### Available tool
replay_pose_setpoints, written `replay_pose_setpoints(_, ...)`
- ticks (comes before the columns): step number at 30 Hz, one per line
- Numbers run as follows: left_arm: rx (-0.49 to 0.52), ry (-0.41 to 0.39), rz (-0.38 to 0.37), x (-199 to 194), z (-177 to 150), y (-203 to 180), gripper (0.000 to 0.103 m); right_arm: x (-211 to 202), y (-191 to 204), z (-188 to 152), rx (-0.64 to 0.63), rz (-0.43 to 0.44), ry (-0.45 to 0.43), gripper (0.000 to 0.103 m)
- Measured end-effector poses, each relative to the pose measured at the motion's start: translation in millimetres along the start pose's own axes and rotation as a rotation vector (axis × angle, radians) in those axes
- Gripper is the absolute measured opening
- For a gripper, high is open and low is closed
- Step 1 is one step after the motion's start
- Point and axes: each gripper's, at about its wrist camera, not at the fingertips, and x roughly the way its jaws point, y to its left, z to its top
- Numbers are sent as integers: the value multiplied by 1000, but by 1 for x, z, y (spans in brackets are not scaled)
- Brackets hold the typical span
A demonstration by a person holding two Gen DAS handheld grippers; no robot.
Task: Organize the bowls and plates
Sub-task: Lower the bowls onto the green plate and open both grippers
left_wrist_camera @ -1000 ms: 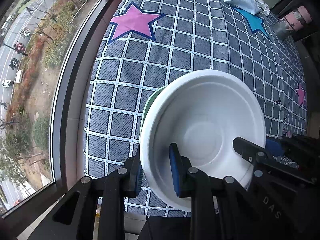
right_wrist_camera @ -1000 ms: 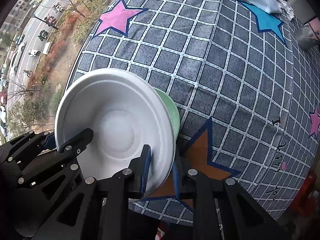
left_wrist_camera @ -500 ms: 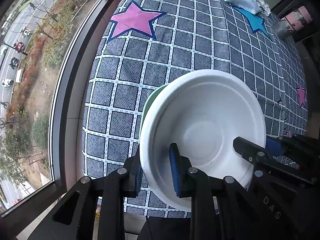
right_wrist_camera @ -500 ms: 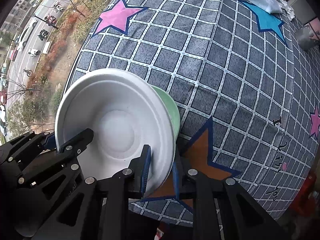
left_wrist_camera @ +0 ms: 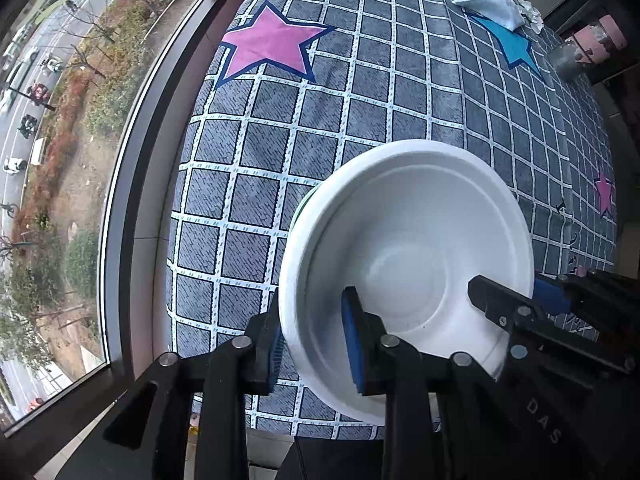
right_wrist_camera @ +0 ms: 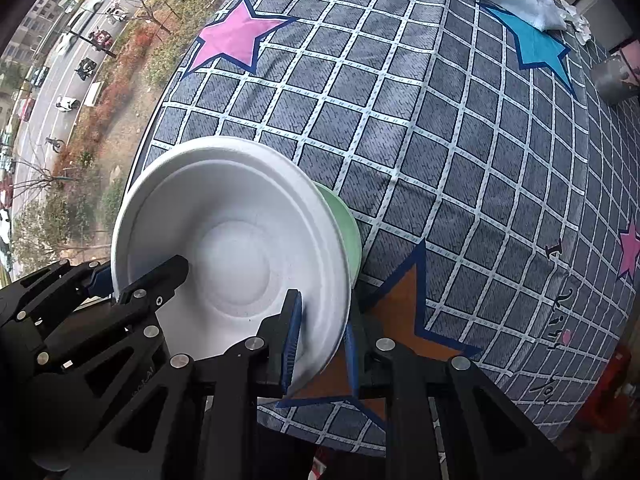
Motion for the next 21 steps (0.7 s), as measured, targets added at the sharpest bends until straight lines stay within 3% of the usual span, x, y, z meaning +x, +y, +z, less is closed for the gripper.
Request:
replay_pose_setpoints(17,14,-10,2,0,1,-4,39,-4,-5,3,12,-19,-15,24)
replay_pose_setpoints(19,20,-15,7,-2,-2,-7,47,-7,-8,0,14,-24,-28,24)
replay_pose_setpoints(21,29,-21,15,-5,-4,-10,66,-11,-8,-2,8,-28,-36,24)
